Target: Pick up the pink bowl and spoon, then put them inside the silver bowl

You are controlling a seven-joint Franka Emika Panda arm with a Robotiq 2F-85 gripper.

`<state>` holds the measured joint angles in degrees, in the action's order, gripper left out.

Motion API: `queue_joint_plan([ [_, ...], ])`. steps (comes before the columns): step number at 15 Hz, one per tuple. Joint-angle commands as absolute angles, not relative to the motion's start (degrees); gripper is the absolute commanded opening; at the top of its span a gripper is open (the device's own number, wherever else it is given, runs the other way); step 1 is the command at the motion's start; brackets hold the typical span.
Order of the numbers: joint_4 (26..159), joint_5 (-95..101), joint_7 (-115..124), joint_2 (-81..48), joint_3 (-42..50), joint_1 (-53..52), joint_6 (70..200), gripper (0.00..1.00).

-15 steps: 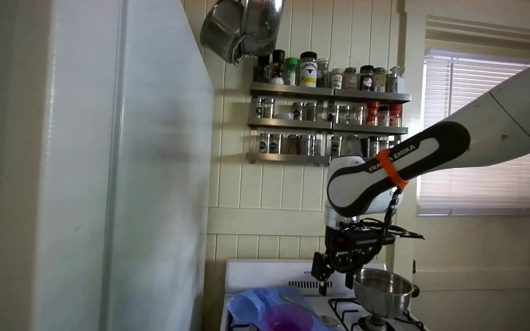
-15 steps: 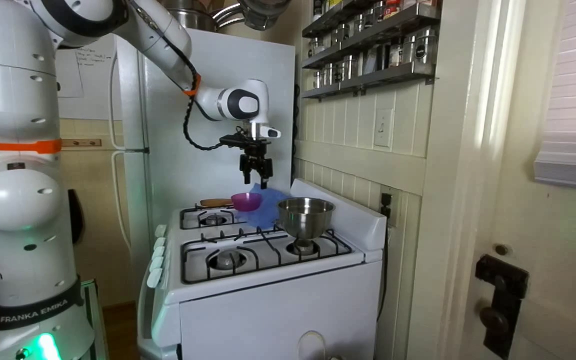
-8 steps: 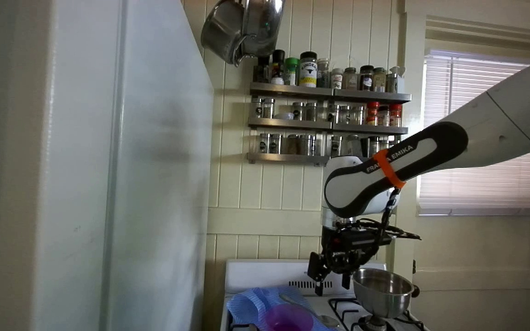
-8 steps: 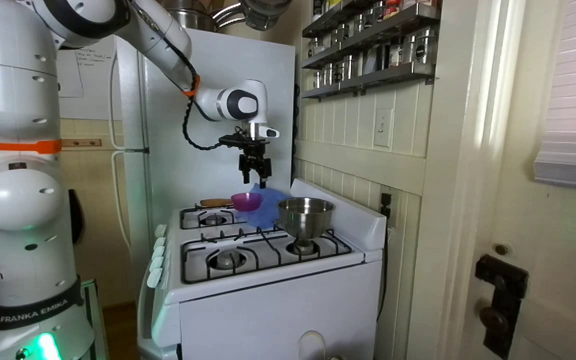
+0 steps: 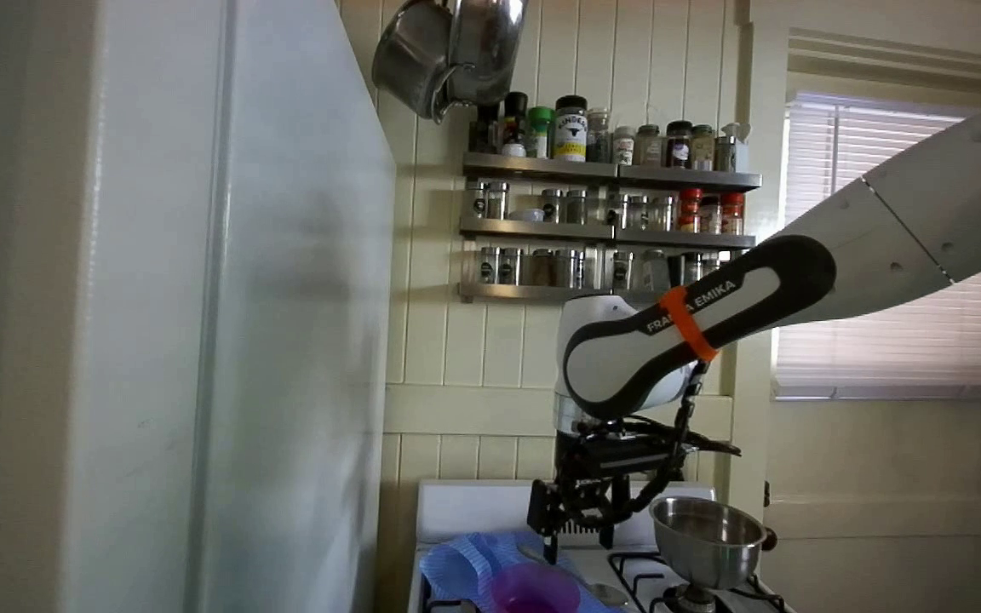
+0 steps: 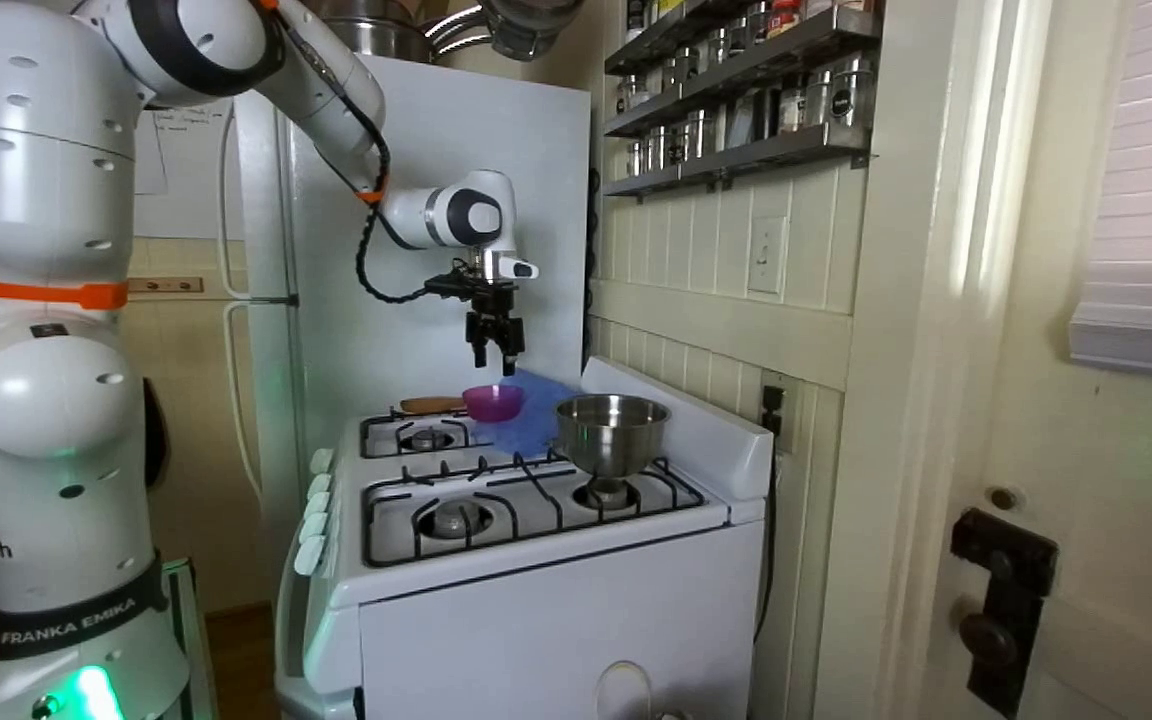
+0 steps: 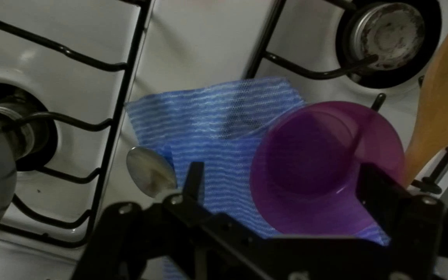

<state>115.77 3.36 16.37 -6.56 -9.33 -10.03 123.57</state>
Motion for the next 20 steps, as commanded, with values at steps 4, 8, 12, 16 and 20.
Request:
queue_joint_plan([
  [4, 115.1, 3.3, 19.3, -10.6, -8.2, -10.5, 123.8, 1.0],
  [8, 113.4, 2.4, 16.9, -14.3, -7.7, -10.3, 126.3, 1.0],
  [12, 110.0, 3.9, 17.5, -17.4, -7.3, -11.2, 127.7, 1.0],
  [16, 107.6, 3.6, 17.5, -19.3, -7.1, -11.6, 127.3, 0.58],
  [20, 106.6, 3.4, 17.6, -20.0, -6.9, -11.7, 126.9, 0.27],
])
